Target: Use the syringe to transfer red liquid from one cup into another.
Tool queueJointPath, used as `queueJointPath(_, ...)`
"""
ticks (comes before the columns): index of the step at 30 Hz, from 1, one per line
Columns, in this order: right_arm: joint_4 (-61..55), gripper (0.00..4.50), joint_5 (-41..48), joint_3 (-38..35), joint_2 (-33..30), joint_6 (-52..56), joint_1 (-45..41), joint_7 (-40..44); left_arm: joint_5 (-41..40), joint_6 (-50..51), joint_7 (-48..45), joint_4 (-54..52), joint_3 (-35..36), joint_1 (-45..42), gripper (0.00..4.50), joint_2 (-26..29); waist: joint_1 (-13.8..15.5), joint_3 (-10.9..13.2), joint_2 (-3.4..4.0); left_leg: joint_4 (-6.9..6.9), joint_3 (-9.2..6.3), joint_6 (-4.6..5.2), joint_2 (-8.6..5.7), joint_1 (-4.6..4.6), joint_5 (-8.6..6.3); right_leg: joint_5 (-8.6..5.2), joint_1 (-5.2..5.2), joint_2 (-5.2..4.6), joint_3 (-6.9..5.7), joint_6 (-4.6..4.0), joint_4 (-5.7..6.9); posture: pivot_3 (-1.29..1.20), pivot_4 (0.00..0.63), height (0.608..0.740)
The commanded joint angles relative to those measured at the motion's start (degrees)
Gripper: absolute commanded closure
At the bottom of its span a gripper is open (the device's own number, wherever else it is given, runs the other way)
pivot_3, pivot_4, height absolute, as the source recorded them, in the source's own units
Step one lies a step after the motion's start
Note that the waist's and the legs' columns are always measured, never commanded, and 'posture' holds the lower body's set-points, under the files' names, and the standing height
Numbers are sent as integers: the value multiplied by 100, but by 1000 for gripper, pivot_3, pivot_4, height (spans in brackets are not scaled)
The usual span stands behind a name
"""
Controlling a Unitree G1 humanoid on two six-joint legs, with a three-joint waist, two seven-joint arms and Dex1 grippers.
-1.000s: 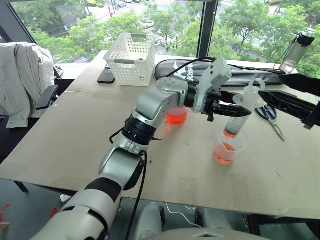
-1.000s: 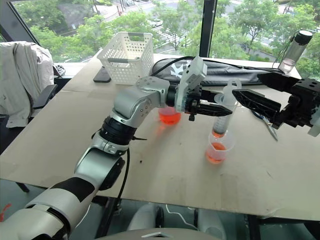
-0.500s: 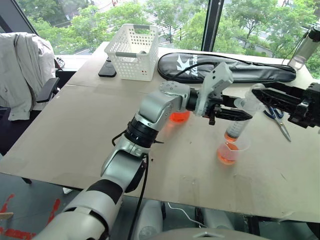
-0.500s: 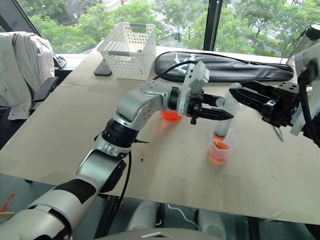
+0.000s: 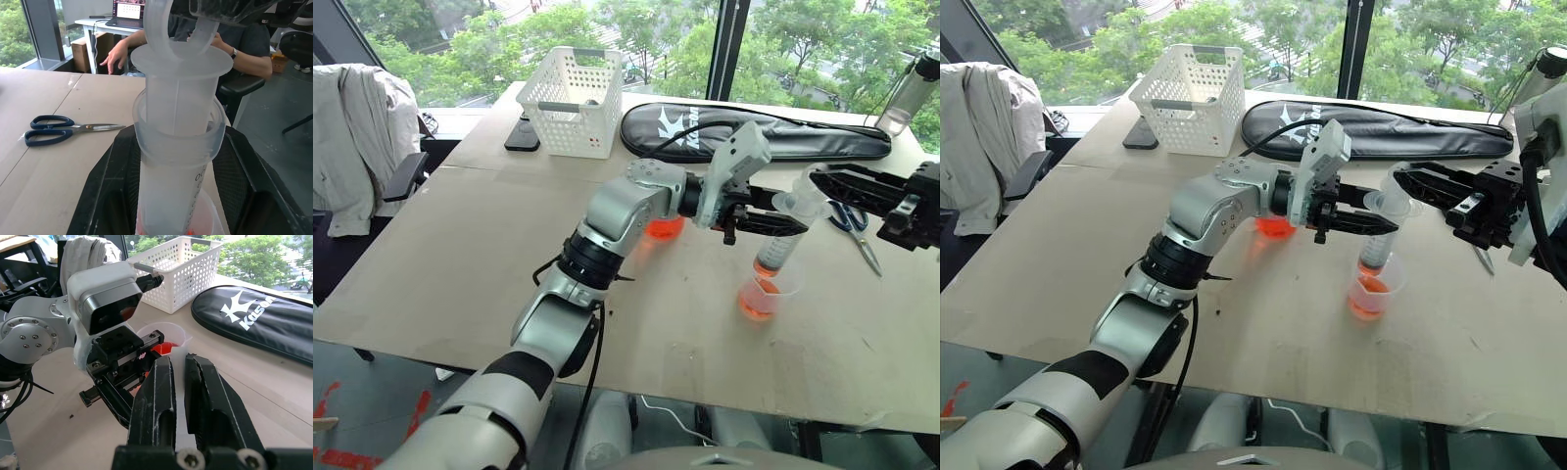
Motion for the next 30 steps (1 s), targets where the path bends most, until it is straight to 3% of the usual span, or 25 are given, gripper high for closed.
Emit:
queueJointPath(1, -164, 4417, -57, -11, -134, 86, 169, 83, -277, -61, -6, -361, 347, -222, 2966, -133, 0, 1, 0, 0, 0, 0, 0, 0, 0, 0, 0, 0, 0, 0, 0, 0, 150, 724)
queueJointPath(22, -584, 4417, -535, 228, -158, -14, 802, 282, -520, 79, 86, -414, 629, -392, 2966, -275, 0, 40, -7, -5, -1, 0, 0, -4, -1, -5, -3, 0, -2, 6, -11, 0, 150, 724)
queueJointPath(30, -426, 4417, -591, -243, -92, -191, 803, 440, -693, 180, 134, -426, 800, -412, 2966, -330, 4, 49, -9, -6, -1, 0, 0, -8, -1, -6, -3, -1, -3, 9, -16, 0, 150, 724)
